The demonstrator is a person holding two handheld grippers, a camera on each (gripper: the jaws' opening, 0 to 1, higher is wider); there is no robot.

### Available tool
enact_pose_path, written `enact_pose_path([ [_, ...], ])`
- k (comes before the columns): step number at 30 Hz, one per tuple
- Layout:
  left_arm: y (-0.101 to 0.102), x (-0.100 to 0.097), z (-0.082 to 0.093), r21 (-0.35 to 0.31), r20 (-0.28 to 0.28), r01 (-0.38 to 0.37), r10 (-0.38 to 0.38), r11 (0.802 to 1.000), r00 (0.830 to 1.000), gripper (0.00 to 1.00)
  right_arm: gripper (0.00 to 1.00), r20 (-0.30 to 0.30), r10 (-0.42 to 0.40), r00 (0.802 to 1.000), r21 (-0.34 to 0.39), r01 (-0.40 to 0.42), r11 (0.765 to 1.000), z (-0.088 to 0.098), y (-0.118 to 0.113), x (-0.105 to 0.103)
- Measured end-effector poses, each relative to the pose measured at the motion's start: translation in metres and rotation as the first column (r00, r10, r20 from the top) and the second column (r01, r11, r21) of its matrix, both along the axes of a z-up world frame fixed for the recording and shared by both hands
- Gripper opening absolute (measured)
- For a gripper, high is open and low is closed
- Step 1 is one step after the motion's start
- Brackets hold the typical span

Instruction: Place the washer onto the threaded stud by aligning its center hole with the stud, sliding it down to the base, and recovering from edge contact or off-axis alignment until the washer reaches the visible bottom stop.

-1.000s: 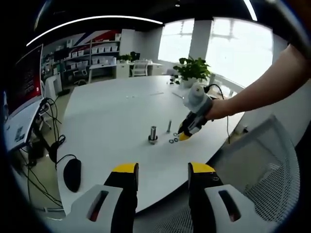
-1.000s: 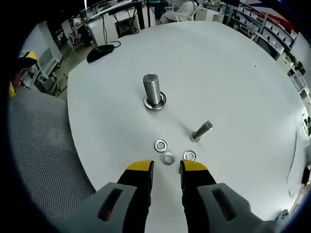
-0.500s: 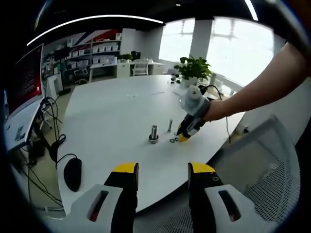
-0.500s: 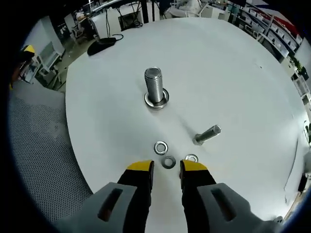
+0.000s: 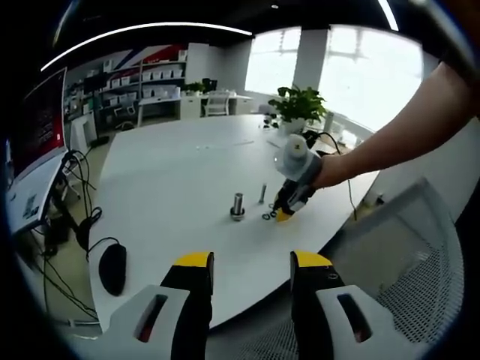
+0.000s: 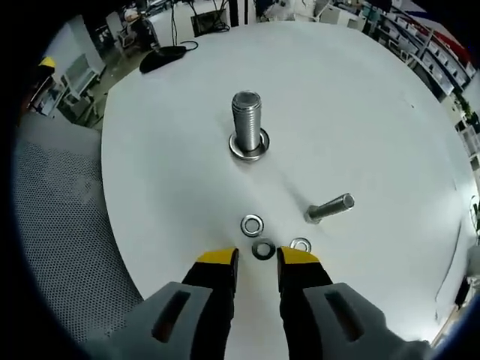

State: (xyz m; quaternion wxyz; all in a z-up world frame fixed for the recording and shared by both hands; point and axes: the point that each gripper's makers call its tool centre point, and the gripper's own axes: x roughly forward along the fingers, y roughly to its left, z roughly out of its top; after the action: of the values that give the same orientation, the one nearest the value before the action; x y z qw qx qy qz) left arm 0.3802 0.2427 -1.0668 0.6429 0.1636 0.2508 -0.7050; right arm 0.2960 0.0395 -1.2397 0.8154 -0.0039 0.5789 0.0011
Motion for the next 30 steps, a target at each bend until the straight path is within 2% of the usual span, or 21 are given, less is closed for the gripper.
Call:
enact_pose_path([
  [4,0.0002,-0.0002,-0.0005,0.001,0.001,0.001,-0.001,1.0,1.0,0.39,0.24,-0.022,0.032,0.999,-0.013,-0.033,0.999,-0.0007,0.0014,0.0005],
  [6,0.0001,0.0001,-0.0004,-0.001,0.0,-0.001,0.001,1.0,1.0,0.39,0.24,-0.024,0.035,0.999,-0.009,-0.035,0.999,0.0049,0.0041,-0.0003],
  [11,-0.0001,0.0006,-0.0001,-0.002,0.002,-0.005,0.005,1.0,1.0,0.39,0.24,-0.023,0.042,0.999,-0.007,-0.042,0.999,-0.0012,-0.001,-0.0019],
  [13,0.0002,0.0008,-0.0002,-0.002,0.003,-0.006,0.006,1.0,1.0,0.39,0.24,-0.02,0.055,0.998,-0.004,-0.055,0.998,-0.0028,-0.0015,-0.0004],
  [14,0.0003,0.0008,-0.0003,-0.002,0.002,-0.006,0.006,1.0,1.0,0.39,0.24,-0.018,0.055,0.998,-0.002,-0.055,0.998,0.0052,0.0035,-0.0029],
  [16,0.0003,0.0011,-0.0004,-0.002,0.003,-0.007,0.007,1.0,1.0,0.39,0.23,-0.016,0.055,0.998,0.004,-0.055,0.998,-0.0018,-0.0027,-0.0022],
  [20,-0.0001,0.0011,-0.0001,-0.004,0.003,-0.006,0.006,1.0,1.0,0.39,0.23,-0.018,0.069,0.997,0.01,-0.069,0.998,0.0007,-0.001,-0.0004],
  [24,0.0,0.0005,-0.0006,0.0,0.005,-0.003,0.003,1.0,1.0,0.39,0.23,-0.012,0.121,0.993,0.004,-0.121,0.993,0.0013,0.001,-0.0031],
  [28,-0.0002,0.0008,0.0006,-0.005,0.002,-0.008,0.008,1.0,1.0,0.39,0.23,0.007,0.139,0.99,0.004,-0.139,0.99,-0.0039,-0.0016,-0.0013],
  [30,-0.0004,0.0006,0.0006,-0.005,0.002,-0.007,0.007,1.0,1.0,0.39,0.22,0.011,0.136,0.991,0.008,-0.136,0.991,0.0023,0.001,-0.0013],
])
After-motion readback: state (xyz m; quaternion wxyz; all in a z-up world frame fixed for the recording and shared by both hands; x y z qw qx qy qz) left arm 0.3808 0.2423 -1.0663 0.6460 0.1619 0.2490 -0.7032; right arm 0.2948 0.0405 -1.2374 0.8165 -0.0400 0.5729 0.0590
